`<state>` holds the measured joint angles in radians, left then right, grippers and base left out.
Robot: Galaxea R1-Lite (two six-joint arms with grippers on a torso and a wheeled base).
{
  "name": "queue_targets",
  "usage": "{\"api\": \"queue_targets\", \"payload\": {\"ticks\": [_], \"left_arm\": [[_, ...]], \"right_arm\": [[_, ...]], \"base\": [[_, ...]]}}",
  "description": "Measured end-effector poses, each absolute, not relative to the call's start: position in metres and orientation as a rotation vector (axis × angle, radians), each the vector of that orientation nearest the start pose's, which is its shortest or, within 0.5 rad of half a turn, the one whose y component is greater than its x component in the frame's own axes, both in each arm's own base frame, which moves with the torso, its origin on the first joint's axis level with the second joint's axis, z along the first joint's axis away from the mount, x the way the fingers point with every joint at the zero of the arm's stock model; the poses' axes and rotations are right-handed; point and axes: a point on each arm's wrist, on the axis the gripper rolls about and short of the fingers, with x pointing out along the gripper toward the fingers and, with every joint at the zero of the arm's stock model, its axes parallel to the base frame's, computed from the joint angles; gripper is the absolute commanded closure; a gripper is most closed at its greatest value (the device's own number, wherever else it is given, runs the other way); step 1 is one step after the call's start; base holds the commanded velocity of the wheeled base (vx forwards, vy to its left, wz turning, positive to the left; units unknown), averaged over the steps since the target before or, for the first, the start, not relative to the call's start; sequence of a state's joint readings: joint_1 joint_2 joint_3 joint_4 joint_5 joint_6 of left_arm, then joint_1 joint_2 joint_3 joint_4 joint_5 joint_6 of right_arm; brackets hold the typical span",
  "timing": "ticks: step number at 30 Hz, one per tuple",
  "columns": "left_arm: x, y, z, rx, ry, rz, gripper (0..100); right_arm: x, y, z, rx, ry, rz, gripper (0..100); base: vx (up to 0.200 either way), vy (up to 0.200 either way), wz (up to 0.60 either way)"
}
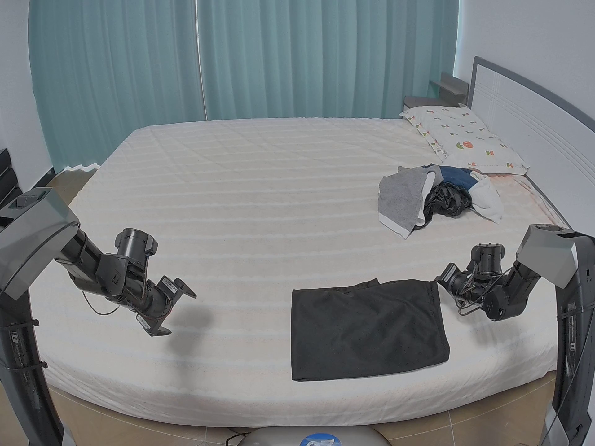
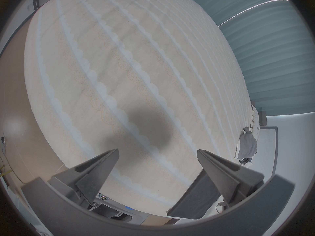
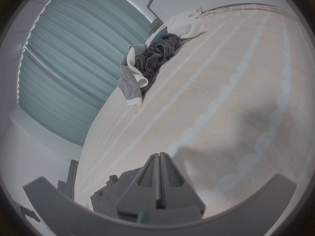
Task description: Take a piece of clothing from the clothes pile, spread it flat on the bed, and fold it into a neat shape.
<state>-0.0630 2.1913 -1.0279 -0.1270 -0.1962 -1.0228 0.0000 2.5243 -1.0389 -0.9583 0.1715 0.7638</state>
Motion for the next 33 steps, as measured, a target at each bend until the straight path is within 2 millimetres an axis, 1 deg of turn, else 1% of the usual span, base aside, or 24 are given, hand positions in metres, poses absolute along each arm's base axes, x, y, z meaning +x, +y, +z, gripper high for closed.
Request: {"api": "queue_targets", "payload": {"ticks": [2, 3, 9, 13, 17, 21, 26, 27, 33], "left_arm": [[0.364, -0.027, 0.026, -0.990, 1.068, 0.317, 0], [0.364, -0.027, 0.026, -0.990, 1.068, 0.317, 0], [0.364, -0.027, 0.025, -0.989, 1.069, 0.317, 0], [0.364, -0.027, 0.025, -0.990, 1.069, 0.317, 0], [0.364, -0.027, 0.026, -0.990, 1.068, 0.316, 0], [0.364, -0.027, 0.026, -0.990, 1.068, 0.316, 0], [0.364, -0.028, 0.025, -0.989, 1.069, 0.316, 0], [0.364, -0.028, 0.025, -0.989, 1.068, 0.316, 0], [0.364, -0.028, 0.025, -0.989, 1.069, 0.315, 0]], "right_arm": [[0.422, 0.004, -0.046, 0.789, 0.568, -0.042, 100], [0.422, 0.004, -0.046, 0.789, 0.570, -0.043, 0], [0.421, 0.004, -0.046, 0.792, 0.567, -0.028, 0], [0.423, 0.008, -0.041, 0.796, 0.536, 0.022, 0], [0.424, 0.014, -0.040, 0.805, 0.545, 0.097, 0], [0.424, 0.023, -0.042, 0.802, 0.560, 0.130, 0], [0.427, 0.027, -0.048, 0.798, 0.570, 0.138, 0], [0.427, 0.028, -0.050, 0.797, 0.572, 0.138, 100], [0.429, 0.028, -0.053, 0.795, 0.566, 0.132, 100]], "base": [[0.000, 0.000, 0.00], [0.000, 0.000, 0.00], [0.000, 0.000, 0.00], [0.000, 0.000, 0.00], [0.000, 0.000, 0.00], [0.000, 0.000, 0.00], [0.000, 0.000, 0.00], [0.000, 0.000, 0.00], [0.000, 0.000, 0.00]]}}
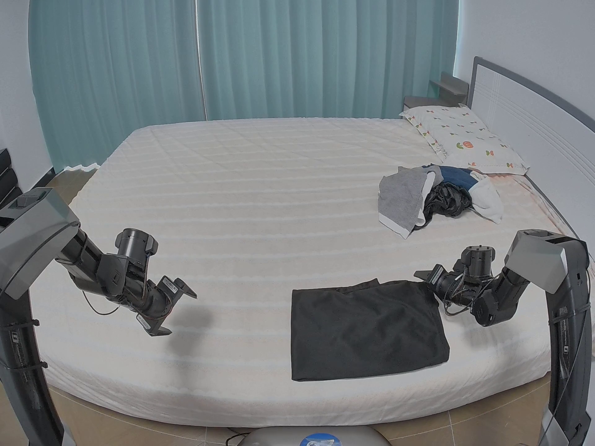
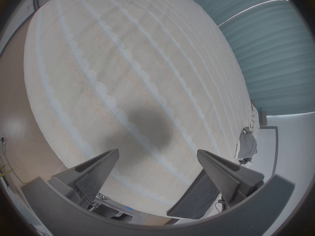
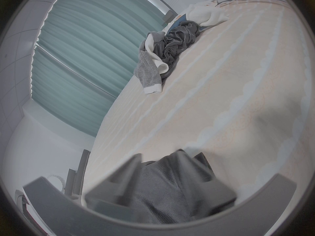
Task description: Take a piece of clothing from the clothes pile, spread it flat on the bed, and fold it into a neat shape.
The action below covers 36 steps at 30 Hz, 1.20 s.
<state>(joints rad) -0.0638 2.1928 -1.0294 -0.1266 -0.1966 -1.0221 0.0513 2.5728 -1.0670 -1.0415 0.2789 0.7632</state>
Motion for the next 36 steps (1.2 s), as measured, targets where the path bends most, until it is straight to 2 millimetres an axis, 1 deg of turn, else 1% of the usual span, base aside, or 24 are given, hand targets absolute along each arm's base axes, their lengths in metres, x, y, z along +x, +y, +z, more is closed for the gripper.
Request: {"api": "queue_targets", "payload": {"ticks": [5, 15, 27, 35, 36], "left_arm": [[0.364, -0.027, 0.025, -0.989, 1.068, 0.316, 0], [0.364, -0.027, 0.025, -0.990, 1.068, 0.316, 0], [0.364, -0.027, 0.025, -0.990, 1.068, 0.316, 0], [0.364, -0.027, 0.025, -0.990, 1.068, 0.316, 0], [0.364, -0.027, 0.025, -0.990, 1.068, 0.316, 0]], "right_arm": [[0.427, 0.027, -0.054, 0.803, 0.567, 0.122, 100], [0.425, 0.015, -0.050, 0.808, 0.543, 0.056, 100], [0.424, 0.011, -0.051, 0.799, 0.535, 0.002, 100], [0.423, 0.010, -0.052, 0.796, 0.541, -0.002, 100], [0.423, 0.010, -0.052, 0.795, 0.544, -0.004, 0]], "base": [[0.000, 0.000, 0.00], [0.000, 0.000, 0.00], [0.000, 0.000, 0.00], [0.000, 0.000, 0.00], [0.000, 0.000, 0.00]]}}
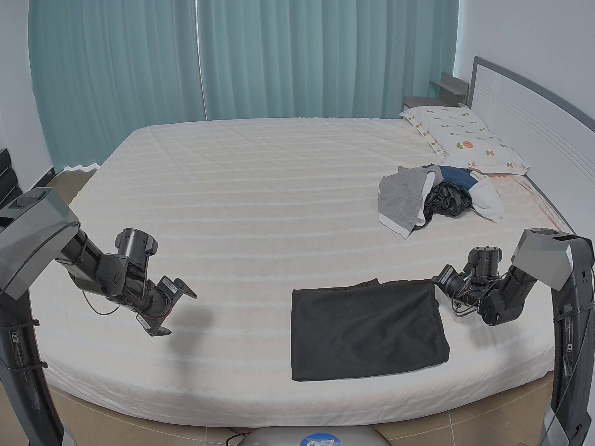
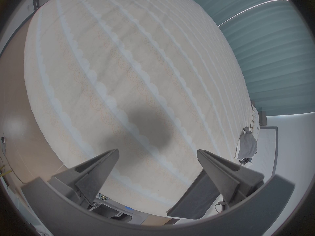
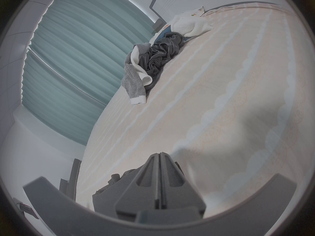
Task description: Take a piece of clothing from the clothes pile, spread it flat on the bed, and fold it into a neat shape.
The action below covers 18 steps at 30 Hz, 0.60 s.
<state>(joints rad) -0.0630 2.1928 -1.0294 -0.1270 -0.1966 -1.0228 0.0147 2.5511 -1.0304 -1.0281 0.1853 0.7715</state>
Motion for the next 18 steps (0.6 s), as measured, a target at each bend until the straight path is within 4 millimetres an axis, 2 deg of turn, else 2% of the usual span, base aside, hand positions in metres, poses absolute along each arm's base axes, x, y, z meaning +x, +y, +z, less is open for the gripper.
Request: {"api": "queue_targets", "payload": {"ticks": [5, 9, 13, 18], "left_arm": [[0.364, -0.027, 0.025, -0.989, 1.067, 0.318, 0], [0.364, -0.027, 0.025, -0.987, 1.066, 0.320, 0], [0.364, -0.028, 0.025, -0.986, 1.066, 0.320, 0], [0.365, -0.028, 0.025, -0.988, 1.064, 0.321, 0]], "right_arm": [[0.423, 0.010, -0.051, 0.797, 0.540, -0.002, 0], [0.414, 0.010, -0.048, 0.802, 0.562, 0.009, 0], [0.394, 0.011, -0.046, 0.804, 0.637, 0.084, 0], [0.365, 0.008, -0.042, 0.729, 0.717, 0.228, 0]], "base": [[0.000, 0.000, 0.00], [0.000, 0.000, 0.00], [0.000, 0.000, 0.00], [-0.200, 0.000, 0.00]]}}
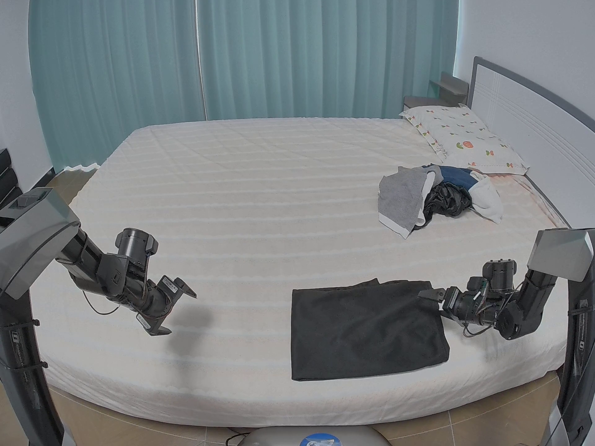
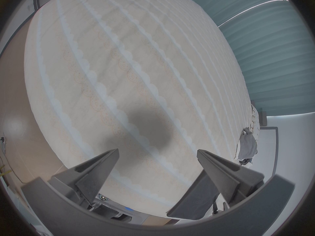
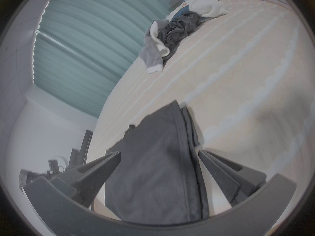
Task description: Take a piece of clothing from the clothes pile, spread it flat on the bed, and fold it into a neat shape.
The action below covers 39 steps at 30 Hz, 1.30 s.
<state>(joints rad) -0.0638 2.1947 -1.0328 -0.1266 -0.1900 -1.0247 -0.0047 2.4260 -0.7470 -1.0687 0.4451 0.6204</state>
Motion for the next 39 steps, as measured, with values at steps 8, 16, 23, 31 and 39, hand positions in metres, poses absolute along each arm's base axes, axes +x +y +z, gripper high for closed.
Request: {"api": "queue_targets", "payload": {"ticks": [8, 16, 23, 31, 39], "left_arm": [[0.366, -0.028, 0.025, -0.989, 1.064, 0.321, 0], [0.366, -0.028, 0.025, -0.988, 1.065, 0.321, 0], [0.366, -0.028, 0.025, -0.988, 1.065, 0.320, 0], [0.365, -0.029, 0.025, -0.986, 1.066, 0.318, 0], [0.365, -0.029, 0.025, -0.986, 1.067, 0.318, 0]], "right_arm": [[0.343, 0.003, -0.040, 0.674, 0.761, 0.268, 0], [0.337, 0.006, -0.043, 0.643, 0.788, 0.277, 0], [0.330, 0.006, -0.047, 0.576, 0.828, 0.294, 0], [0.323, 0.005, -0.050, 0.521, 0.850, 0.293, 100], [0.315, -0.002, -0.052, 0.468, 0.899, 0.293, 100]], "base": [[-0.100, 0.000, 0.00], [0.000, 0.000, 0.00], [0.000, 0.000, 0.00], [0.000, 0.000, 0.00], [0.000, 0.000, 0.00]]}}
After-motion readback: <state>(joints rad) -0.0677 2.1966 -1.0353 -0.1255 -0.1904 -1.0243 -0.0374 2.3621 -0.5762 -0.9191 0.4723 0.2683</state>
